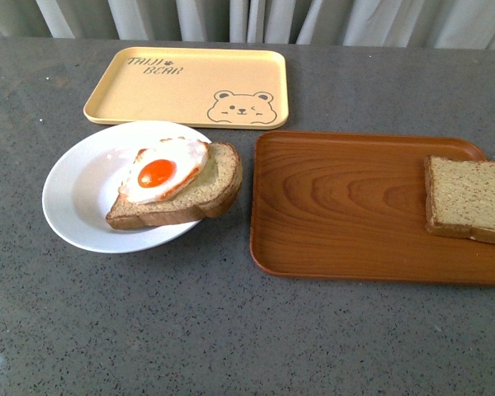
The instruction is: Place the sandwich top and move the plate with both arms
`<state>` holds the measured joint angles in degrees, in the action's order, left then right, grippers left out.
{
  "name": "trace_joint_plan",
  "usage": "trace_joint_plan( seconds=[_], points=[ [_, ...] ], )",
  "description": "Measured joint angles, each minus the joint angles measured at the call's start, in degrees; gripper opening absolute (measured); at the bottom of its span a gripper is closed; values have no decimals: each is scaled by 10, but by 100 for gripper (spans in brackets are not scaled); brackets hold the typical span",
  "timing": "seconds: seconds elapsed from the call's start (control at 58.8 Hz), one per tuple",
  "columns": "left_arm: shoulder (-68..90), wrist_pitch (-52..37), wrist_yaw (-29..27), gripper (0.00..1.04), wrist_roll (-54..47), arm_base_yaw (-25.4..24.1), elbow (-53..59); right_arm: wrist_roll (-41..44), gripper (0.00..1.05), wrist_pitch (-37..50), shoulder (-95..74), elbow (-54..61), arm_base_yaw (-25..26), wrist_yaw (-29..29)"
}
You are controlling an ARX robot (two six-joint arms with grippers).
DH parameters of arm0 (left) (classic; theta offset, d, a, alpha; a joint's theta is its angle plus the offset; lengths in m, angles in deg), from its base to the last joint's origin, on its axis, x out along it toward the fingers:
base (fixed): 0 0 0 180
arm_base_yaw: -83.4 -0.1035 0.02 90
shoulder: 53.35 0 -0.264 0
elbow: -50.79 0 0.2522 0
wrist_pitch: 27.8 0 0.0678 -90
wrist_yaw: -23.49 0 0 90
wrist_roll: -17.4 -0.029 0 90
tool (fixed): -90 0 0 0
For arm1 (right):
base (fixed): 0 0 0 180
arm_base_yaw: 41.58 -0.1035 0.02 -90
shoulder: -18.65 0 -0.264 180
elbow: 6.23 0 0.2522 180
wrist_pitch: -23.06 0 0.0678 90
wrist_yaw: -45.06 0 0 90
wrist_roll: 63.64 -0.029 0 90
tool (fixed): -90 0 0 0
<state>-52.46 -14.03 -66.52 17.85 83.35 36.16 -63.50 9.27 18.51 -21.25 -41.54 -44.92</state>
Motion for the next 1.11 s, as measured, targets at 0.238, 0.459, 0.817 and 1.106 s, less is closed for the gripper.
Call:
trace_joint_plan(
  seconds=[0.238,0.459,0.817,1.106],
  points=[
    [0,0,0,96,0,0,0,0,96,0,0,0,0,0],
    [0,0,0,96,0,0,0,0,96,0,0,0,0,0],
    [0,0,0,96,0,0,0,0,96,0,0,0,0,0],
    [0,0,0,96,0,0,0,-35,96,-122,-336,-119,216,-245]
  ],
)
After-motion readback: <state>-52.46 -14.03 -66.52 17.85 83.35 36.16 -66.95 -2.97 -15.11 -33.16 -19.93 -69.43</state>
